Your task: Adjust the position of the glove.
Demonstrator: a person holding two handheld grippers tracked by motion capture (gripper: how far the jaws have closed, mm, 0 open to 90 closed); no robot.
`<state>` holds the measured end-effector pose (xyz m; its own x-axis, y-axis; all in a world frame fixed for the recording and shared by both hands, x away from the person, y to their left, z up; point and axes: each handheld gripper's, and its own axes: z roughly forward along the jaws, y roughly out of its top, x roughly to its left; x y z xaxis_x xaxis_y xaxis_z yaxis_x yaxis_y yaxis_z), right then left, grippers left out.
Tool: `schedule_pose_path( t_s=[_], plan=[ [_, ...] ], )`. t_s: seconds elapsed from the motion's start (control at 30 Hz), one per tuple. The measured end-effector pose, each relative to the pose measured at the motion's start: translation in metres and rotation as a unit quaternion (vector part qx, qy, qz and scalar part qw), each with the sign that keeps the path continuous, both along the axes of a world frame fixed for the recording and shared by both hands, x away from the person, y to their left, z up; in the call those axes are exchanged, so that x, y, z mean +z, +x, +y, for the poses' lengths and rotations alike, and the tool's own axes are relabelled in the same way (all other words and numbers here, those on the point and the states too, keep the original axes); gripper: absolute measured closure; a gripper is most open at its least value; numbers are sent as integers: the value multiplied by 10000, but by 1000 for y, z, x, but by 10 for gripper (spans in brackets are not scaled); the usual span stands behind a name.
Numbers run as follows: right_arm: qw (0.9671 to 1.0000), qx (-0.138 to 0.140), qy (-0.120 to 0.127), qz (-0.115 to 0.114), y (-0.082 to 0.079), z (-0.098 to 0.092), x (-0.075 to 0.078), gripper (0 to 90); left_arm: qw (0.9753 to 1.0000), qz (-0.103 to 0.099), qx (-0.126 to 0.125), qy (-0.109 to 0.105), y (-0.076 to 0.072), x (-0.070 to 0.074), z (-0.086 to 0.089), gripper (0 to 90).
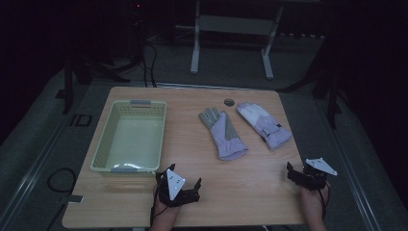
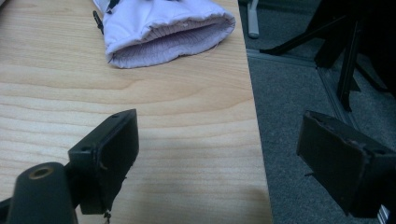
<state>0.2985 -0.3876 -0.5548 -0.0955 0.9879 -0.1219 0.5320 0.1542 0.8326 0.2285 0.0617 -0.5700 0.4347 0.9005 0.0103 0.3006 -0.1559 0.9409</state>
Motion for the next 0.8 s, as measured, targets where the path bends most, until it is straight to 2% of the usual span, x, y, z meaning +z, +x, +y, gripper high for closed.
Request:
schedule_pose_path(
  t_s=[0.3, 0.37, 0.5, 0.7, 0.8],
  plan=[
    [9997, 146, 146, 129, 0, 0, 1, 117, 10000, -2, -41, 13, 0, 0, 0, 0],
    [9994, 209, 245, 147, -2, 0, 3, 117, 10000, 7, -48, 15, 0, 0, 0, 0],
    [9982, 234, 435, 326, -2, -1, 13, 114, 10000, 8, -71, 17, 0, 0, 0, 0],
    [9989, 245, 329, 245, -3, -2, 34, 127, 10000, -17, -96, 17, 0, 0, 0, 0],
    [9955, 543, 610, 480, 1, -4, 43, 137, 9999, -21, -106, 28, 0, 0, 0, 0]
  ],
)
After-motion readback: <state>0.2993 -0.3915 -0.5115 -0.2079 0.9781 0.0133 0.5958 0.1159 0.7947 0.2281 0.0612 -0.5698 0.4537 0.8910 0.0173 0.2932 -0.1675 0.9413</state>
